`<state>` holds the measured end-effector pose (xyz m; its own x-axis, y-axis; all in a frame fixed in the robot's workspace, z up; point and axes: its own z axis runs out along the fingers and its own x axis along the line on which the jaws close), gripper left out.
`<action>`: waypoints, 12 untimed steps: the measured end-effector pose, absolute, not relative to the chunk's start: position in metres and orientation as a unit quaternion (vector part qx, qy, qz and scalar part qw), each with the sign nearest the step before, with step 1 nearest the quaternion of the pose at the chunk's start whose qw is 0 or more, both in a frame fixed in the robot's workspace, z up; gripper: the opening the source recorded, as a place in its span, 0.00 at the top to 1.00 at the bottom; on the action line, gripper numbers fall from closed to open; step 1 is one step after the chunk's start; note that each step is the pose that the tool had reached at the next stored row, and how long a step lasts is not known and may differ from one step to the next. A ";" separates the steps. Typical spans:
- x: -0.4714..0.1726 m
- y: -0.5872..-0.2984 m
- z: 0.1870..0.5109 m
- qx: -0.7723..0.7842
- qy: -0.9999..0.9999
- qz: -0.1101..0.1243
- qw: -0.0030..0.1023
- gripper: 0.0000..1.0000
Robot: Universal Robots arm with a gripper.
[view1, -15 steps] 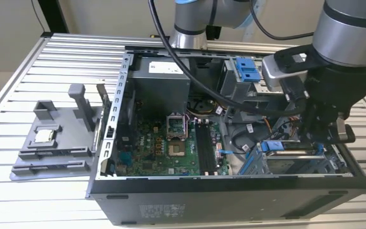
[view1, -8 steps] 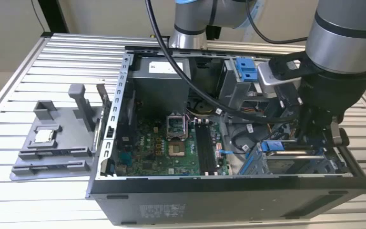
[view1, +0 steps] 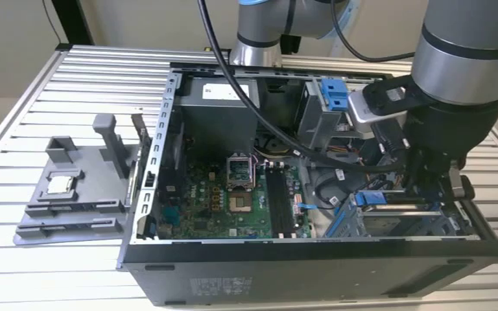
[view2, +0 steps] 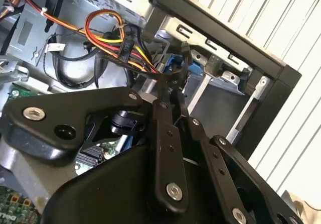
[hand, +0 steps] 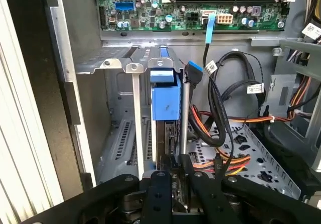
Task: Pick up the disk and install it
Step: 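Insert the first disk wire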
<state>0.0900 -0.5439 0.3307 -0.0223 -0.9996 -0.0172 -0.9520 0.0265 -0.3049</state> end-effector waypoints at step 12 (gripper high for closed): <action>0.088 -0.544 0.331 -0.693 0.705 -0.104 0.114 1.00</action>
